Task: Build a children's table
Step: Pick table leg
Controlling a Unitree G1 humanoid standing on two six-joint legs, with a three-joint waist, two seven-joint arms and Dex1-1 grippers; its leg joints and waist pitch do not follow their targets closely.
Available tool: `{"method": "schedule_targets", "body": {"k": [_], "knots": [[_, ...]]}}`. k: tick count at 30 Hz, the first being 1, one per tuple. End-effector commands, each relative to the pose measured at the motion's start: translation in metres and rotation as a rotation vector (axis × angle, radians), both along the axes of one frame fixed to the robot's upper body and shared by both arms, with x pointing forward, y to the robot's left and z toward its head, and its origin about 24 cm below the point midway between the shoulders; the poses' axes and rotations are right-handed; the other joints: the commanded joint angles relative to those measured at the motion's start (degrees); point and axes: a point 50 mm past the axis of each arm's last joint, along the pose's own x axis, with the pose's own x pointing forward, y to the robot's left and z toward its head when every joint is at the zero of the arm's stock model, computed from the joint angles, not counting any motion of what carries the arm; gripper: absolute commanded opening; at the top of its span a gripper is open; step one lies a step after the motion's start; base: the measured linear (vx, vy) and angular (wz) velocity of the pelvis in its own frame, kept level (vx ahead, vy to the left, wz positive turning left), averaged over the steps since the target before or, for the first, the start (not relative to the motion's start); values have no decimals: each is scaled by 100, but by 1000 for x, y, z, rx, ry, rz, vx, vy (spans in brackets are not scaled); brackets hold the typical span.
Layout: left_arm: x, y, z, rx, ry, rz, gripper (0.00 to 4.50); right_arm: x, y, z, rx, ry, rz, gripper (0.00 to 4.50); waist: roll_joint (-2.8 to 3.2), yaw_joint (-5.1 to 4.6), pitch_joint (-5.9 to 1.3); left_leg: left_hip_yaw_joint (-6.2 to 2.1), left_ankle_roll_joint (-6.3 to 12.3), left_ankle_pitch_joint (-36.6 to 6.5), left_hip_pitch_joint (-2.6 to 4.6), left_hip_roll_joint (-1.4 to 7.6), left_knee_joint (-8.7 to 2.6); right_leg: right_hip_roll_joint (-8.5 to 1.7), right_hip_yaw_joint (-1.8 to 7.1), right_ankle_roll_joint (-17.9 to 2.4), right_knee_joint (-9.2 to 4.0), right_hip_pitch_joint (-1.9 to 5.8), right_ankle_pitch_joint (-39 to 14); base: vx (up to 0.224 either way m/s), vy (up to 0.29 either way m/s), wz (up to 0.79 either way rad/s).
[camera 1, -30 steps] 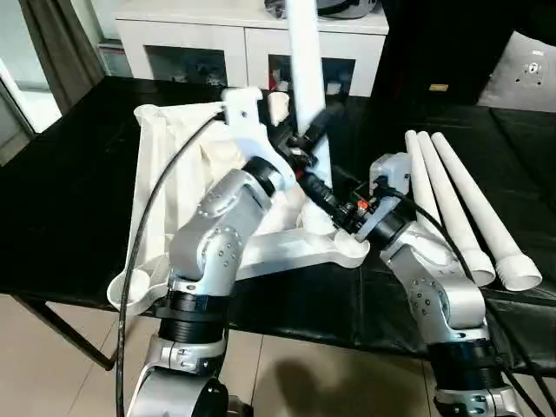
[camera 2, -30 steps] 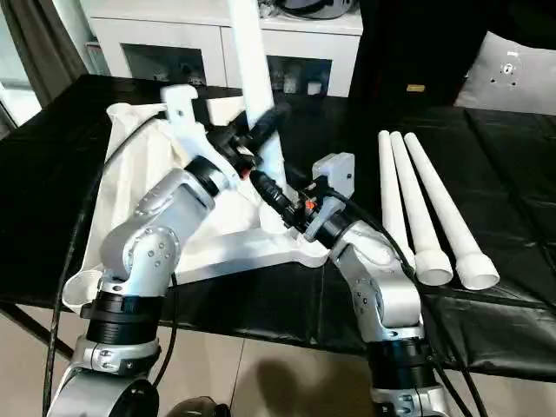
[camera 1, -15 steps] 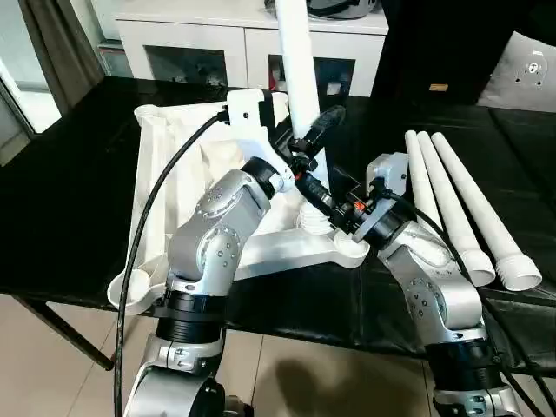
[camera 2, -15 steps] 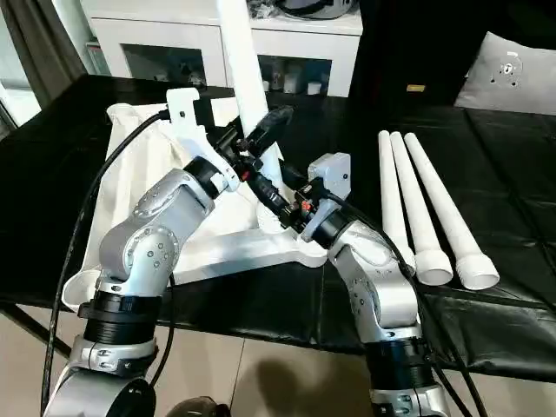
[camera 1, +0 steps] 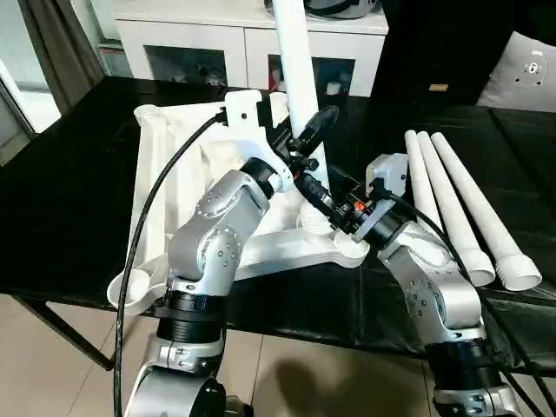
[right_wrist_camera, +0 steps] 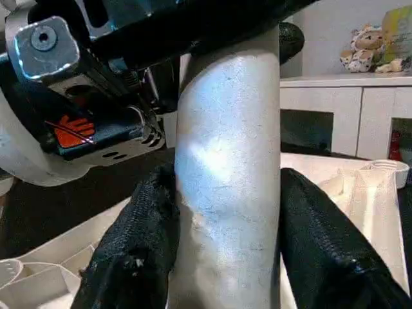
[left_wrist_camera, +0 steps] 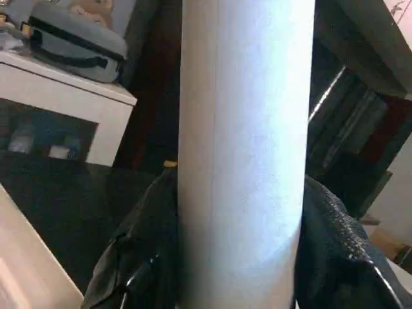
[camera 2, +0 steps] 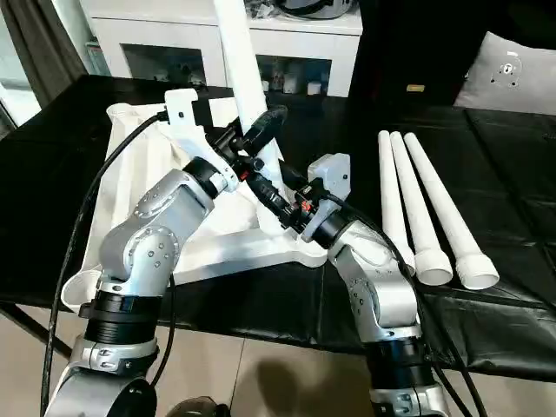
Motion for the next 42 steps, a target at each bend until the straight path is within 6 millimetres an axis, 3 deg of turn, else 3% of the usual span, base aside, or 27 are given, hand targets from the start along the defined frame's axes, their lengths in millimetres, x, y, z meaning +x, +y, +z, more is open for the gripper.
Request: {"method": "schedule_targets", "body": {"k": [1,6,7,10,18,19,22,24,29,36,42], "knots": [[4,0,2,-3,4,38,186,2,2,4,-38,-22,-17,189,-51,-35,-404,-256,554,-630,124,623,-359,-849,451,-779,-470,250,-163,0,0,0],[6,3,2,9,3,64,186,3,1,0,-43,12,-36,189,-62,-36,-395,-245,542,-700,122,614,-358,-864,457,-792,-479,254,-229,0,0,0],[6,3,2,12,1,68,186,4,0,-1,-37,24,-34,224,-63,-36,-396,-250,540,-696,125,620,-363,-856,457,-787,-477,251,-254,0,0,0],[8,4,3,17,-2,79,186,5,-1,-1,-32,36,-44,261,-65,-36,-399,-255,540,-695,127,626,-368,-859,456,-787,-475,250,-246,0,0,0],[16,21,3,59,-6,151,186,5,-7,-2,-71,35,-33,317,-81,-27,-406,-247,580,-582,120,613,-352,-861,453,-772,-455,257,-92,0,0,0],[18,25,3,67,-7,161,186,5,-9,-2,-75,34,-33,340,-81,-25,-401,-250,581,-591,122,611,-355,-857,451,-763,-458,255,-115,0,0,0],[21,33,3,90,-11,177,186,5,-15,-1,-79,29,-44,347,-72,-24,-406,-251,553,-609,129,614,-356,-864,449,-752,-459,252,-177,0,0,0],[22,36,3,98,-15,179,186,6,-19,0,-79,40,-53,379,-72,-22,-406,-253,546,-605,132,618,-359,-861,450,-770,-450,246,-154,0,0,0],[23,43,6,121,-19,125,186,8,-37,11,-32,116,-26,419,-30,6,-416,-264,559,-578,136,626,-357,-864,447,-817,-427,248,-3,0,0,0],[21,42,11,106,-17,-3,186,7,-50,14,-31,221,88,434,-79,22,-425,-242,604,-439,123,594,-321,-857,436,-896,-427,273,37,0,0,0],[17,41,18,48,-4,-112,186,3,-52,25,45,267,225,434,-82,46,-422,-237,631,-409,124,595,-307,-864,423,-956,-427,274,-80,0,0,0]]}}
